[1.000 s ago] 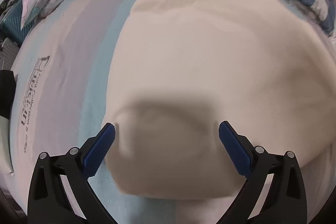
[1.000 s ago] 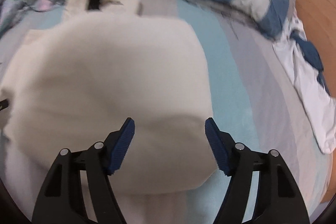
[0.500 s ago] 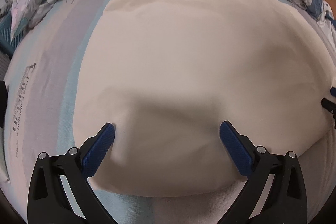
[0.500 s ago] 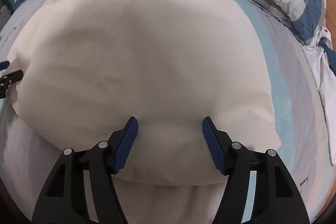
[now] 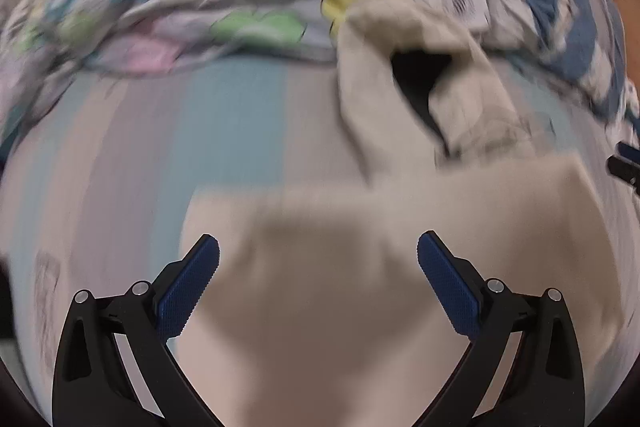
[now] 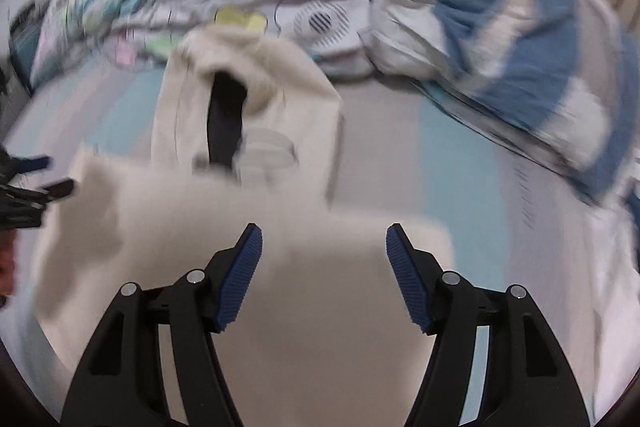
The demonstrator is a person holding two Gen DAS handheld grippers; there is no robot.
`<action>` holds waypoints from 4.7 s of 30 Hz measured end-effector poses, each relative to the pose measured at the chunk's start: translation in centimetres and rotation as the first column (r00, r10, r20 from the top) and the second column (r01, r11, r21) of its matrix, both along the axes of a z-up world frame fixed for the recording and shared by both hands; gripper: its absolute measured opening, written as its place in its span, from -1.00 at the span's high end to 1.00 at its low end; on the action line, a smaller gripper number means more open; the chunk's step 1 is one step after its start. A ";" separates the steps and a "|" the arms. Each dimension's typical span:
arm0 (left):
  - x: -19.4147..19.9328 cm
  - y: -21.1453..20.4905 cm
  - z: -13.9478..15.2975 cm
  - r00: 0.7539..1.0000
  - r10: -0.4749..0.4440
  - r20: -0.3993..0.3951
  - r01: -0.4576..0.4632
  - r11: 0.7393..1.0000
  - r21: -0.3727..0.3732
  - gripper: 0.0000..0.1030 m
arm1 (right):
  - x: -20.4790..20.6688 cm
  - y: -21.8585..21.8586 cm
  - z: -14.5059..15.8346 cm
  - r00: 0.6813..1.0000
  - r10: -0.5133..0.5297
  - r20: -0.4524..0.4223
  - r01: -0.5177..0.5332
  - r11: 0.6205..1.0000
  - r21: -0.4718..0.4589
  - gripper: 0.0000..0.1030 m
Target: Fold large clothes
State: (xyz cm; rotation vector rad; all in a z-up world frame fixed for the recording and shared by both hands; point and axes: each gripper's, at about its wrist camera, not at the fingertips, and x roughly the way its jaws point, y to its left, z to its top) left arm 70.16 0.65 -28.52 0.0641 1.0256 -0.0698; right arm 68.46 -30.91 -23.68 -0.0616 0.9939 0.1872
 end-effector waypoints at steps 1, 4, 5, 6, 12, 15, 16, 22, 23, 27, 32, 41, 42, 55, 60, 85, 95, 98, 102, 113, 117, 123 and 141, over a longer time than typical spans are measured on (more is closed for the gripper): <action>2.0 -0.3 0.0 1.000 -0.007 0.008 0.007 1.000 -0.004 -0.89 | 1.8 0.3 -0.2 1.000 -0.005 -0.003 0.005 1.000 0.002 -0.21; 7.8 -1.3 -0.2 0.997 -0.056 0.048 0.057 0.998 -0.019 -0.89 | 8.3 1.1 -1.5 0.999 0.029 -0.036 -0.028 0.999 0.023 -0.21; 9.4 -1.7 -0.7 0.997 -0.067 0.039 0.068 0.998 -0.004 -0.88 | 10.2 1.7 -2.2 0.998 0.048 -0.041 -0.048 0.999 0.005 -0.21; 11.1 -2.1 -1.2 0.996 -0.081 0.029 0.081 0.997 0.009 -0.88 | 11.6 2.1 -2.8 0.996 0.068 -0.051 -0.068 0.998 0.010 -0.21; 17.4 -2.9 -4.6 0.990 -0.128 -0.056 0.127 0.992 -0.020 -0.87 | 18.4 2.8 -7.9 0.984 0.074 -0.160 -0.069 0.997 0.036 -0.17; 18.9 -3.1 -5.3 0.988 -0.137 -0.066 0.133 0.990 -0.053 -0.87 | 20.0 2.6 -9.3 0.979 0.061 -0.195 -0.048 0.996 0.069 -0.06; 19.2 -3.3 -5.3 0.988 -0.144 -0.063 0.141 0.988 -0.055 -0.83 | 20.5 2.6 -9.6 0.978 0.060 -0.202 -0.048 0.997 0.066 0.05; 20.8 -5.2 -6.1 0.975 -0.174 -0.137 0.167 0.984 -0.059 0.34 | 21.0 2.4 -9.8 0.974 0.065 -0.219 -0.039 0.992 0.121 0.46; 20.7 -5.7 -6.0 0.973 -0.184 -0.137 0.179 0.983 -0.052 0.39 | 21.0 2.3 -9.7 0.974 0.063 -0.217 -0.036 0.991 0.125 0.61; 19.9 -7.2 -4.7 0.977 -0.195 -0.091 0.192 0.981 -0.040 0.88 | 20.2 2.0 -8.8 0.978 0.044 -0.202 -0.015 0.990 0.141 0.91; 18.7 -8.1 -2.2 0.981 -0.191 -0.020 0.190 0.981 -0.039 0.93 | 18.2 1.9 -6.1 0.991 0.032 -0.131 -0.016 0.992 0.123 0.96; 13.9 -9.3 1.7 0.978 -0.169 0.120 0.169 0.985 0.011 0.93 | 13.7 0.7 -0.1 0.998 0.050 0.033 -0.052 0.996 0.069 0.96; 12.8 -8.9 2.4 0.977 -0.160 0.144 0.161 0.987 0.011 0.93 | 14.1 1.1 0.4 0.998 0.049 0.043 -0.052 0.996 0.073 0.97; 1.2 -6.8 6.6 0.945 -0.087 0.315 0.080 0.996 0.036 0.93 | 4.0 2.3 5.1 0.977 0.071 0.201 -0.074 0.997 0.007 0.97; -1.8 -6.8 6.5 0.944 -0.080 0.320 0.065 0.996 0.057 0.93 | -0.1 1.8 4.9 0.977 0.057 0.206 -0.058 0.998 -0.002 0.97; -10.6 -6.7 -3.8 0.988 -0.040 0.147 0.019 0.990 0.143 0.86 | -10.9 3.6 -4.0 0.999 -0.036 0.024 0.037 0.999 -0.012 1.00; -11.4 -5.5 -3.0 0.990 -0.009 0.142 -0.014 0.987 0.157 0.05 | -12.8 2.4 -4.9 0.993 -0.114 -0.002 0.114 0.993 0.008 1.00; -11.4 -5.9 -3.7 0.990 -0.023 0.138 0.000 0.985 0.170 0.07 | -12.7 0.8 -2.5 0.987 -0.163 0.006 0.162 0.986 0.034 1.00; -11.4 -6.2 -4.1 0.990 -0.044 0.133 0.024 0.989 0.147 0.76 | -10.6 0.3 2.5 0.989 -0.136 0.060 0.133 0.990 0.051 1.00; -12.3 -6.0 -0.8 0.998 -0.014 0.057 0.007 0.992 0.128 -0.63 | -1.0 7.3 2.4 0.995 0.074 -0.064 -0.061 0.980 0.187 1.00; -15.0 -4.9 0.7 0.999 -0.006 0.052 -0.002 0.986 0.164 -0.77 | -1.8 7.6 -0.1 0.992 0.069 -0.101 -0.051 0.984 0.170 1.00; -16.1 -4.6 3.2 0.996 -0.006 0.089 -0.005 0.993 0.116 -0.77 | -3.3 7.2 -2.5 0.989 0.050 -0.136 -0.029 0.987 0.155 1.00; -7.9 -10.0 -4.5 0.977 -0.211 -0.026 0.208 0.973 -0.096 0.16 | -5.5 6.1 -7.3 0.988 0.023 -0.156 0.005 0.984 0.178 1.00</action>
